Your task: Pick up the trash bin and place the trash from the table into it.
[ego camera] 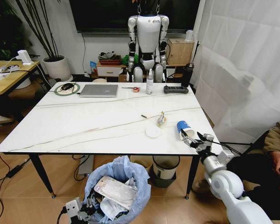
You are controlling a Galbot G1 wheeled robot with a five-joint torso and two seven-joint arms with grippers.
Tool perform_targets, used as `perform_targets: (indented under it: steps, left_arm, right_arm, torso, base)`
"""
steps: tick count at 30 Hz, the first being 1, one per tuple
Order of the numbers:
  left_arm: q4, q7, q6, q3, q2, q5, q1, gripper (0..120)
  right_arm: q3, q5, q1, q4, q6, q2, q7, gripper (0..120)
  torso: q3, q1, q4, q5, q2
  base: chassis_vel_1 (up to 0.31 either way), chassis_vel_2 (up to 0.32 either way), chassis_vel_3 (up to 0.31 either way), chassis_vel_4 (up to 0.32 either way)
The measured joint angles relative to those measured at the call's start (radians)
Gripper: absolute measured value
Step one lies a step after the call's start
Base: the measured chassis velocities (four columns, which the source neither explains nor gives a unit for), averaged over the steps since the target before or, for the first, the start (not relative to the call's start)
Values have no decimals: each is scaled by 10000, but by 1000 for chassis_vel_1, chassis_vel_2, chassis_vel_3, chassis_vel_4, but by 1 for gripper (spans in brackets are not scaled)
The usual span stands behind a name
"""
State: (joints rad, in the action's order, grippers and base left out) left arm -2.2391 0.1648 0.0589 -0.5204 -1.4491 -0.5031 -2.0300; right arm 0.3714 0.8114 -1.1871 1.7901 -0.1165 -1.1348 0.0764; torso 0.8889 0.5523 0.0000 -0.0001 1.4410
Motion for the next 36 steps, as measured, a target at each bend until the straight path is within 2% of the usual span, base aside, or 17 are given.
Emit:
perform_targets:
  steps: [27, 33, 35, 36]
  left_arm:
    - [-54, 45, 33, -10, -163, 142, 40, 0]
    - [-54, 56, 33, -11, -154, 127, 64, 0]
    - [-50, 71, 37, -14, -113, 106, 87, 0]
    - [-50, 71, 37, -14, -113, 106, 87, 0]
  right_arm:
    - [-679, 126, 1398, -1921, -177, -387, 128, 100]
    - [-658, 55, 1560, -2241, -248, -339, -73, 82]
    - [-597, 14, 1567, -2289, -248, -313, -148, 72]
    - [-597, 14, 1567, -2289, -248, -313, -148, 72]
  torso:
    - [-1, -1, 0, 4, 0]
    - [0, -1, -1, 2, 0]
    - [-1, -1, -3, 1, 0]
    - [-1, -1, -3, 1, 0]
  base:
    - [0, 0, 0, 0]
    - [0, 0, 0, 0]
    - [0, 0, 0, 0]
    - [0, 0, 0, 0]
